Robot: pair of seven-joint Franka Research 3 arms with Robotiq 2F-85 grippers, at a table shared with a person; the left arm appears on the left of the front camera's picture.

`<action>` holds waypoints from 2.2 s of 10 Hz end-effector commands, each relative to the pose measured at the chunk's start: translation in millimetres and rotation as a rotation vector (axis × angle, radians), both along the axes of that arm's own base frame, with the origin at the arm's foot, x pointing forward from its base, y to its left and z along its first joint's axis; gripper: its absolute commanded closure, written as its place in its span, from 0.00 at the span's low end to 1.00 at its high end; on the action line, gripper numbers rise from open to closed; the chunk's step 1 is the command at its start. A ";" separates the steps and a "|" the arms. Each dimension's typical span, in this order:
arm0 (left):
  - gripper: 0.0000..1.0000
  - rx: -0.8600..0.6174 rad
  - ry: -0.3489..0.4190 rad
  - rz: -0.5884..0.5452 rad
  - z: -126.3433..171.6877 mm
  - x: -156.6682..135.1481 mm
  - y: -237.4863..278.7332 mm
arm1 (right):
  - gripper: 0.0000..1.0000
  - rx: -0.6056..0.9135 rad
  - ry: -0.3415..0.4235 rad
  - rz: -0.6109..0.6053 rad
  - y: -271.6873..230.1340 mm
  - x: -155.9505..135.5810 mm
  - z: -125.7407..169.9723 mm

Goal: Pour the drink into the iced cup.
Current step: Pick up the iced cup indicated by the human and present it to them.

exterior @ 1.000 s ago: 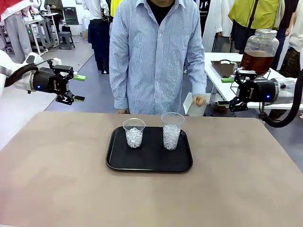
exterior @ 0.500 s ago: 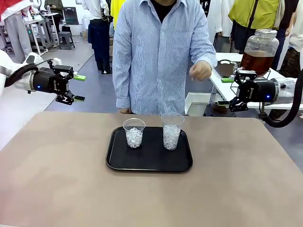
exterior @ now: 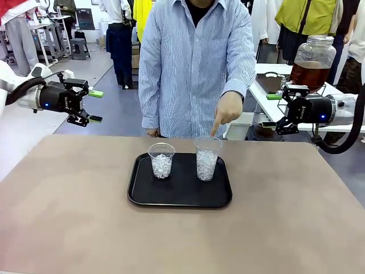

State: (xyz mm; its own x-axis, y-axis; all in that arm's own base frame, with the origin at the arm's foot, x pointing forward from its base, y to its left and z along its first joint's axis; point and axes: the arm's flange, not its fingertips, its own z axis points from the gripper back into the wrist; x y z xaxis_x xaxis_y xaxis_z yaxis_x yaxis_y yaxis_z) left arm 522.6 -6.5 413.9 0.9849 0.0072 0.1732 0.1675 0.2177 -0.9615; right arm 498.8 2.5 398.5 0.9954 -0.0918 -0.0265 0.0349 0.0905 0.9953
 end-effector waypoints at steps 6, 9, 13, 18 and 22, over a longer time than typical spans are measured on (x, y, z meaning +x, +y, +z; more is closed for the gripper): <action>0.00 0.004 -0.005 0.006 2.7 -3.6 -1.2 | 0.00 0.000 -0.004 0.000 -0.1 0.6 1.0; 0.00 0.004 -0.005 0.006 2.7 -3.6 -1.2 | 0.00 0.000 -0.004 0.000 -0.1 0.6 1.0; 0.00 0.004 -0.005 0.006 2.7 -3.6 -1.2 | 0.00 -0.014 -0.214 0.016 2.7 -5.3 2.1; 0.00 0.004 -0.005 0.006 2.7 -3.6 -1.2 | 0.00 -0.133 -0.761 -0.020 9.1 -15.8 -15.1; 0.00 0.004 -0.005 0.006 2.7 -3.6 -1.2 | 0.00 -0.142 -0.790 0.030 2.5 -11.0 -17.2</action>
